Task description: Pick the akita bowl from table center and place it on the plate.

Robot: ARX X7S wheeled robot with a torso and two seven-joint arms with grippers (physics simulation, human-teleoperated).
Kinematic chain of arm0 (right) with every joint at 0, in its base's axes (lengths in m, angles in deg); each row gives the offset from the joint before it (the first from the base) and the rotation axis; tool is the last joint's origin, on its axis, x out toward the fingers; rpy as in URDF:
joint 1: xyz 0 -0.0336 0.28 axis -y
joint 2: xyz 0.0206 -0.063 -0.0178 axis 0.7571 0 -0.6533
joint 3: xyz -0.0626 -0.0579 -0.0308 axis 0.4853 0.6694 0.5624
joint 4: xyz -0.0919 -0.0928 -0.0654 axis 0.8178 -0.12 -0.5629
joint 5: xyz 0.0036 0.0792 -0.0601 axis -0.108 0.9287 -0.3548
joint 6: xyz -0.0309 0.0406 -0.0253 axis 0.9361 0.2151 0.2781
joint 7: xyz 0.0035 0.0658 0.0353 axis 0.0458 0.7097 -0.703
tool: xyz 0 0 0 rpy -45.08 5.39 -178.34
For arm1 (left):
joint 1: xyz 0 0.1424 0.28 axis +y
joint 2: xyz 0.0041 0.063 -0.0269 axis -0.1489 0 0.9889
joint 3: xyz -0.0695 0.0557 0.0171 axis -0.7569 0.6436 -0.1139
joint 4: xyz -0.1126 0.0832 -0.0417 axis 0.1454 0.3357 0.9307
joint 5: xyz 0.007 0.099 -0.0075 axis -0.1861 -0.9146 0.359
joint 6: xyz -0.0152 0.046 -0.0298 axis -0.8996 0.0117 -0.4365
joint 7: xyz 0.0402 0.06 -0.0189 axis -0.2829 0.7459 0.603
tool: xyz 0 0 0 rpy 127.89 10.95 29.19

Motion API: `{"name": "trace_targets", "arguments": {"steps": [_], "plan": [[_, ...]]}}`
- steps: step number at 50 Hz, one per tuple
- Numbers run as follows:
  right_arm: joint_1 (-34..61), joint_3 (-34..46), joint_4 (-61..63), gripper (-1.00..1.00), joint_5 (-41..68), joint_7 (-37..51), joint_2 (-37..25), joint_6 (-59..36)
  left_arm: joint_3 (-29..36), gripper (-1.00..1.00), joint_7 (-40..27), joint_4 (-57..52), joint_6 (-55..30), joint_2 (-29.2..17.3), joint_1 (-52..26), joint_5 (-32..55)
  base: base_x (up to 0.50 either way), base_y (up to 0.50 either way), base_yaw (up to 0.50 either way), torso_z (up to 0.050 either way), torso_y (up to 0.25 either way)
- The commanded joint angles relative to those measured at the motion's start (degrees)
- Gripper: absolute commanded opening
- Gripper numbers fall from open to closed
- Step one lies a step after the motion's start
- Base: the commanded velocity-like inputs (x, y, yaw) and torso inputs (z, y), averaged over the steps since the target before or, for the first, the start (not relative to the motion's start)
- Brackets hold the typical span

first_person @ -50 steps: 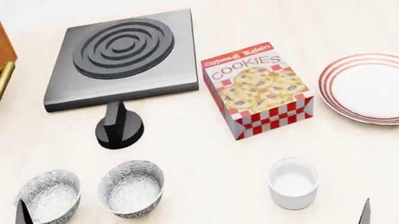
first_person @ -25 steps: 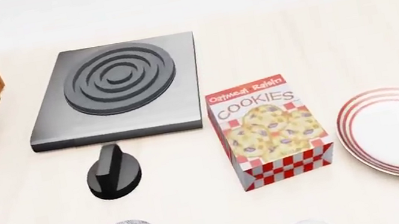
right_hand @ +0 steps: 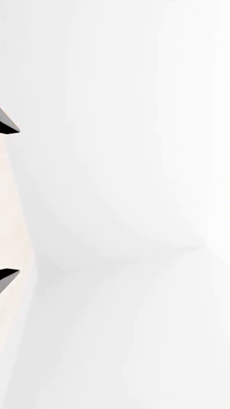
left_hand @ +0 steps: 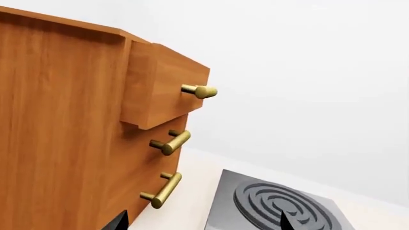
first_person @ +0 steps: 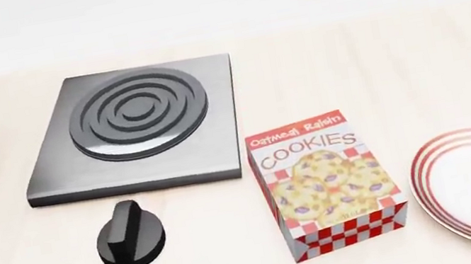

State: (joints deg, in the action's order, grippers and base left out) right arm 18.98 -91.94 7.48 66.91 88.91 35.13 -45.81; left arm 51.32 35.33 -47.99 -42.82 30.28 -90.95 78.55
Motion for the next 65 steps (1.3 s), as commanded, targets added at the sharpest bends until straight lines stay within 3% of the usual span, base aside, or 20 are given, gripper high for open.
{"name": "trace_targets", "arguments": {"steps": [1, 10, 12, 15, 17, 18, 22, 35, 41, 65], "plan": [[-0.9, 0.0, 0.2, 1.00, 0.6, 0.7, -0.5, 2.1, -0.3, 1.00, 0.0, -0.7, -0.1, -0.6, 0.3, 1.3, 0.00, 0.00, 0.00, 0.000, 0.000], [0.6, 1.6, 3.1, 1.00, -0.4, 1.7, -2.3, -3.8, -0.8, 1.00, -0.8, -0.7, -0.4, -1.0, 0.1, 1.9, 0.00, 0.00, 0.00, 0.000, 0.000], [2.0, 3.1, 5.4, 1.00, -1.0, 1.8, -3.6, -8.7, -1.2, 1.00, -1.3, -1.2, -0.8, -1.2, 0.1, 2.2, 0.00, 0.00, 0.00, 0.000, 0.000], [8.3, 8.0, 11.2, 1.00, 1.1, 1.3, -7.2, -24.3, -2.6, 1.00, -3.0, -2.5, -2.3, -1.3, 0.0, 2.9, 0.00, 0.00, 0.00, 0.000, 0.000], [11.5, 10.2, 12.5, 1.00, 3.9, -0.6, -8.1, -27.2, -3.4, 1.00, -3.8, -2.8, -3.0, -1.4, -0.1, 3.4, 0.00, 0.00, 0.00, 0.000, 0.000], [15.5, 13.1, 14.7, 1.00, 4.5, -0.8, -9.8, -34.4, -4.1, 1.00, -4.3, -3.5, -3.7, -1.5, -0.3, 4.2, 0.00, 0.00, 0.00, 0.000, 0.000], [26.6, 18.9, 16.5, 1.00, 8.2, -2.7, -11.4, -48.6, -5.8, 1.00, -5.3, -5.5, -4.9, -1.6, -0.3, 6.1, 0.00, 0.00, 0.00, 0.000, 0.000], [48.6, 24.9, 11.8, 1.00, 19.6, -5.0, -10.2, -71.7, -3.6, 1.00, -7.8, -6.1, -2.0, -0.4, 0.3, 2.2, 0.00, 0.00, 0.00, 0.000, 0.000], [50.6, 26.2, 10.7, 1.00, 22.9, -5.3, -9.8, -77.7, -3.7, 1.00, -7.2, -4.6, -0.7, -0.7, 0.8, 2.2, 0.00, 0.00, 0.00, 0.000, 0.000], [52.5, 14.2, -6.4, 1.00, 39.7, -3.1, 0.6, -87.5, -5.3, 1.00, -7.6, -6.5, -2.9, -1.0, 2.2, 7.8, 0.00, 0.00, 0.00, 0.000, 0.000]]}}
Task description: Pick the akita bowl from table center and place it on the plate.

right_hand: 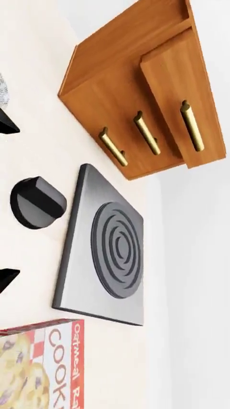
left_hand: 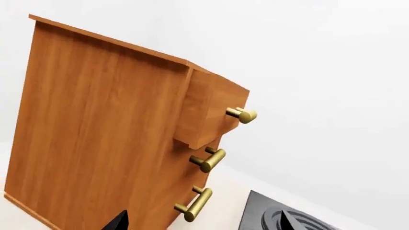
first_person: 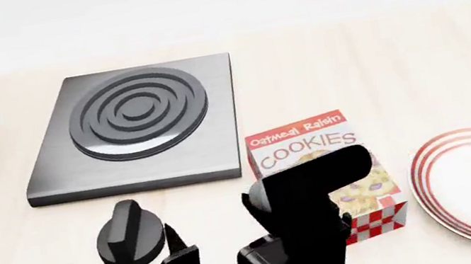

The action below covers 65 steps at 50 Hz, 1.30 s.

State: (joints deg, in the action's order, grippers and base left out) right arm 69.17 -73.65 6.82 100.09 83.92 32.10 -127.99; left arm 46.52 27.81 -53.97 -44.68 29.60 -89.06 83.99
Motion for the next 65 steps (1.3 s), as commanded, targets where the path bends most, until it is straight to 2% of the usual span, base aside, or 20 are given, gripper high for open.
{"name": "trace_targets", "arguments": {"steps": [1, 7, 13, 14, 23, 42, 53, 65], "plan": [[2.5, -4.5, -6.0, 1.00, 7.0, 2.2, 3.8, -5.7, -0.7, 1.00, 0.0, -0.6, -1.7, -0.4, 0.2, 3.3, 0.00, 0.00, 0.00, 0.000, 0.000], [1.7, -7.2, -6.3, 1.00, 11.2, 4.5, 4.8, -8.2, -1.1, 1.00, 0.0, -0.8, -2.5, -0.6, 0.1, 4.9, 0.00, 0.00, 0.00, 0.000, 0.000], [-1.8, -5.1, -7.7, 1.00, 10.6, 3.5, 4.4, -7.0, -1.3, 1.00, -0.2, -0.4, -2.5, -0.8, -0.1, 5.4, 0.00, 0.00, 0.00, 0.000, 0.000], [-2.8, -2.7, -9.6, 1.00, 9.6, 3.2, 4.1, -7.9, -0.9, 1.00, -0.2, -0.7, -2.0, -0.4, 0.2, 5.0, 0.00, 0.00, 0.00, 0.000, 0.000], [-4.1, -1.7, -10.6, 1.00, 9.4, 2.5, 3.5, -6.0, -0.7, 1.00, -0.6, -0.6, -1.5, -0.4, 0.3, 5.2, 0.00, 0.00, 0.00, 0.000, 0.000], [-1.7, 0.5, -14.4, 1.00, 7.9, 1.4, 2.3, -3.2, -0.3, 1.00, -1.4, 0.2, -0.9, -0.8, 0.0, 5.1, 0.00, 0.00, 0.00, 0.000, 0.000], [-1.1, 0.5, -16.6, 1.00, 8.0, 0.7, 1.4, -2.1, 2.2, 1.00, -1.0, 0.2, -0.5, -1.6, -1.2, 3.7, 0.00, 0.00, 0.00, 0.000, 0.000], [-0.5, 2.0, -21.1, 1.00, 6.8, -1.7, 0.4, -0.2, 1.2, 1.00, -1.6, -1.0, -1.4, -1.8, -0.3, 6.0, 0.00, 0.00, 0.00, 0.000, 0.000]]}}
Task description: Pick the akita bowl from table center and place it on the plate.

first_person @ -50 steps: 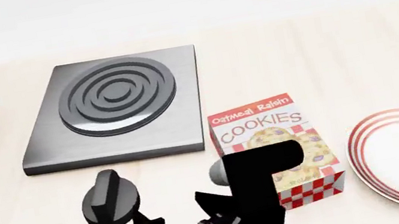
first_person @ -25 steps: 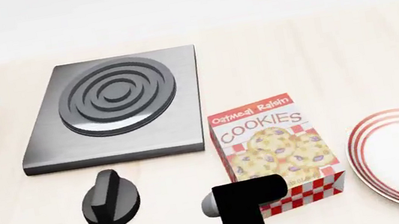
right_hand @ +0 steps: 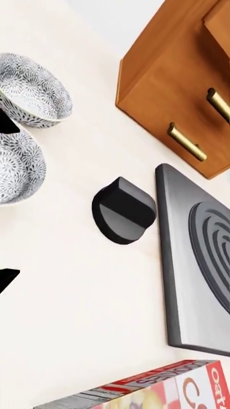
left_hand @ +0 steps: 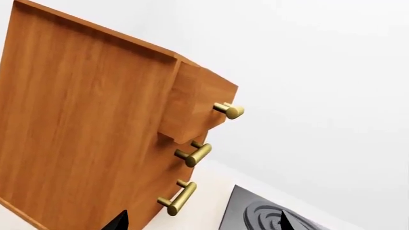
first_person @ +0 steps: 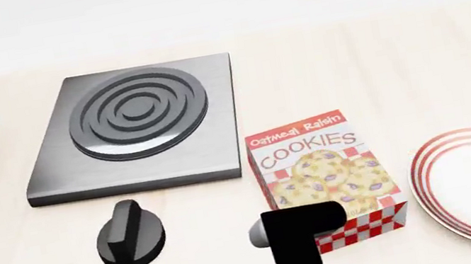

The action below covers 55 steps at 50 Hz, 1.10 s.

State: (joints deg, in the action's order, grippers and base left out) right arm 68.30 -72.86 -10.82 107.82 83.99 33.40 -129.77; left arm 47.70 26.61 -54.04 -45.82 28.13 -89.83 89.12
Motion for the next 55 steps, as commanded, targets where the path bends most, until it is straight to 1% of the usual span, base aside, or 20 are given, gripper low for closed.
{"name": "trace_targets", "arguments": {"steps": [1, 17, 38, 55], "plan": [[0.3, 1.5, -3.9, 1.00, -1.1, -2.1, -1.0, 1.9, 0.0, 1.00, -0.4, -1.1, -0.2, -0.3, 0.5, 0.8, 0.00, 0.00, 0.00, 0.000, 0.000], [1.8, 4.5, -9.7, 1.00, -2.6, -5.7, -0.9, 4.2, 0.2, 1.00, -0.6, -0.9, 0.1, -0.8, 0.8, 1.3, 0.00, 0.00, 0.00, 0.000, 0.000], [4.2, 7.2, -12.9, 1.00, -2.4, -7.7, -0.6, 4.4, 0.9, 1.00, -1.6, -1.9, -0.1, -1.1, 1.1, 1.8, 0.00, 0.00, 0.00, 0.000, 0.000], [5.1, 9.9, -18.3, 1.00, -4.2, -10.7, -0.4, 7.1, 1.3, 1.00, -2.0, -2.1, 0.2, -1.4, 1.2, 2.0, 0.00, 0.00, 0.00, 0.000, 0.000]]}}
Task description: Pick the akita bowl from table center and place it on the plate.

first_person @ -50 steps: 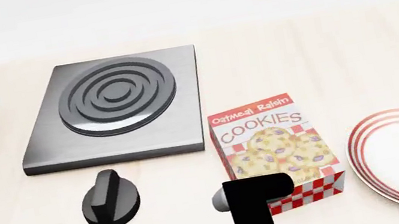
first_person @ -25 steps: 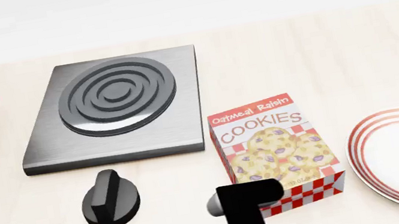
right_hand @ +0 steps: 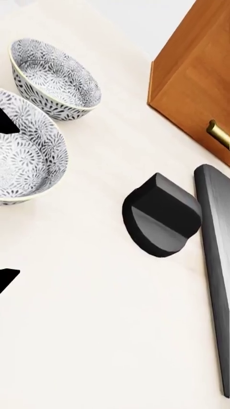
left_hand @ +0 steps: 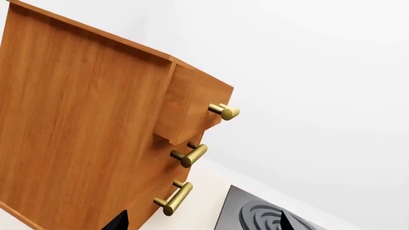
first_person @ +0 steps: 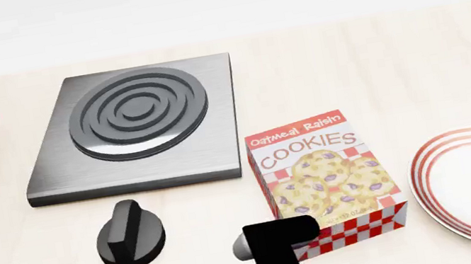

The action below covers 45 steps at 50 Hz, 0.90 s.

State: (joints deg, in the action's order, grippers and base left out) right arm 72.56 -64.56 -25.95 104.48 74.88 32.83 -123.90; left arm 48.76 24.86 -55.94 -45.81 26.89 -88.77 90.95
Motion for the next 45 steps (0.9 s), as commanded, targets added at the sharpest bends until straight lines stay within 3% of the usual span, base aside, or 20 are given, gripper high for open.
{"name": "trace_targets", "arguments": {"steps": [1, 45], "plan": [[0.9, 1.8, -3.3, 1.00, -1.0, -1.7, 0.2, 1.3, 0.3, 1.00, -0.3, -0.2, 0.2, -0.2, 0.1, 0.2, 0.00, 0.00, 0.00, 0.000, 0.000], [3.2, 5.1, -8.0, 1.00, -0.6, -4.3, 0.1, 2.5, 1.4, 1.00, -1.0, -0.6, 1.4, -0.7, 1.1, 0.7, 0.00, 0.00, 0.00, 0.000, 0.000]]}}
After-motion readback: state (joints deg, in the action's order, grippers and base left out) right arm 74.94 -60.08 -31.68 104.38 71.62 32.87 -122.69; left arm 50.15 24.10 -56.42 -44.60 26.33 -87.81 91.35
